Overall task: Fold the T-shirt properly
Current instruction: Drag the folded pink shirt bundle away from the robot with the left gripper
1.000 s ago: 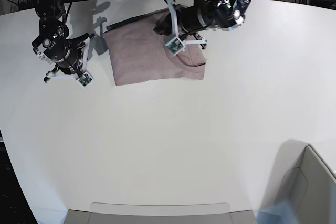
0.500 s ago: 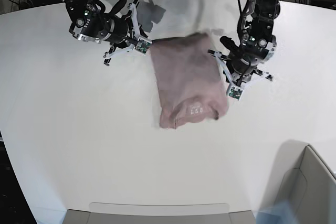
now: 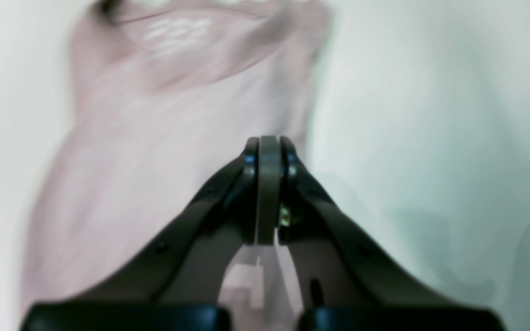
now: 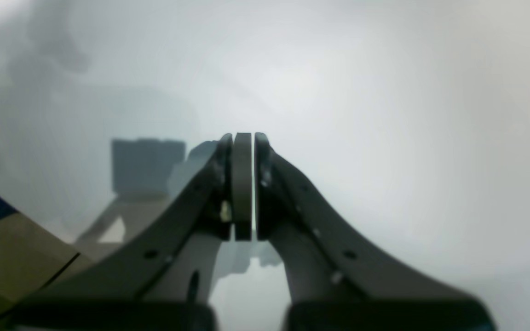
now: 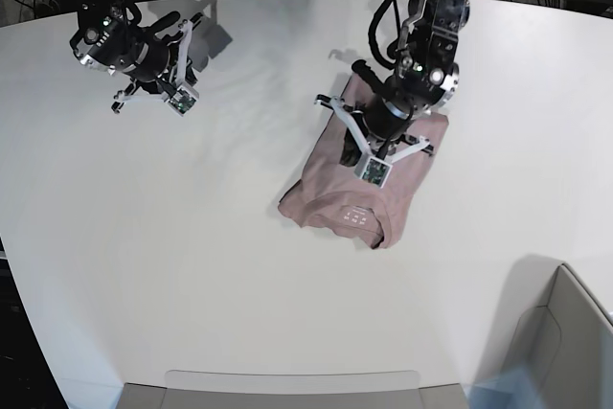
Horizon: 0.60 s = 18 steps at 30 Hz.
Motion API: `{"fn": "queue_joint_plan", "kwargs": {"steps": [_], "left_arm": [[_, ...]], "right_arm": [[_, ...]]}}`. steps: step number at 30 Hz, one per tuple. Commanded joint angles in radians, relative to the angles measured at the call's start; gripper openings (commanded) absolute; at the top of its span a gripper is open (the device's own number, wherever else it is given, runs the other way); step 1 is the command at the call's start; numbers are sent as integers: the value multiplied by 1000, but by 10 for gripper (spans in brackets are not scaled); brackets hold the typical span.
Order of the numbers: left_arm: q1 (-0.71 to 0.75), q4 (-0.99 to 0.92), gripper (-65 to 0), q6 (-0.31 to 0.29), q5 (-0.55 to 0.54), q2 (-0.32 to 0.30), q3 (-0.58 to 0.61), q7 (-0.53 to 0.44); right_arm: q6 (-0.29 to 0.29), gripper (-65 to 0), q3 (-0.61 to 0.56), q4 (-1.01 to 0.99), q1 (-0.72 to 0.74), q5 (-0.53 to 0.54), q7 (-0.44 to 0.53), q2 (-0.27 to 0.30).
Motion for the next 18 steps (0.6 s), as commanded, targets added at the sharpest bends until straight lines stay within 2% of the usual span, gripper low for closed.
{"fn": "queue_joint_plan", "kwargs": {"steps": [1,6,9,12,15,18], "left_arm": [[-31,-14,-650,7,5,13,-5,-28],[-103,-186,-650,8,6,54,-12,-42],[-131,-341,-650,8,8,45,-16,-157],[-168,-514,-650,8,8,23,-112,-261],[-220,-631,-650,4,8,-9,-215,-272],[-249,-655,-650,4,6,-64,-260,-275]], "right_arm": [[-1,-645,20,16,-7,9,13,9],[-1,-645,87,18,-53,9,13,9],[-1,-645,102,21,-70,9,13,9],[-1,-645,116,21,-82,9,13,9],[-1,-645,133,21,-85,9,13,9],[-1,-645,132,21,-89,9,13,9]]}}
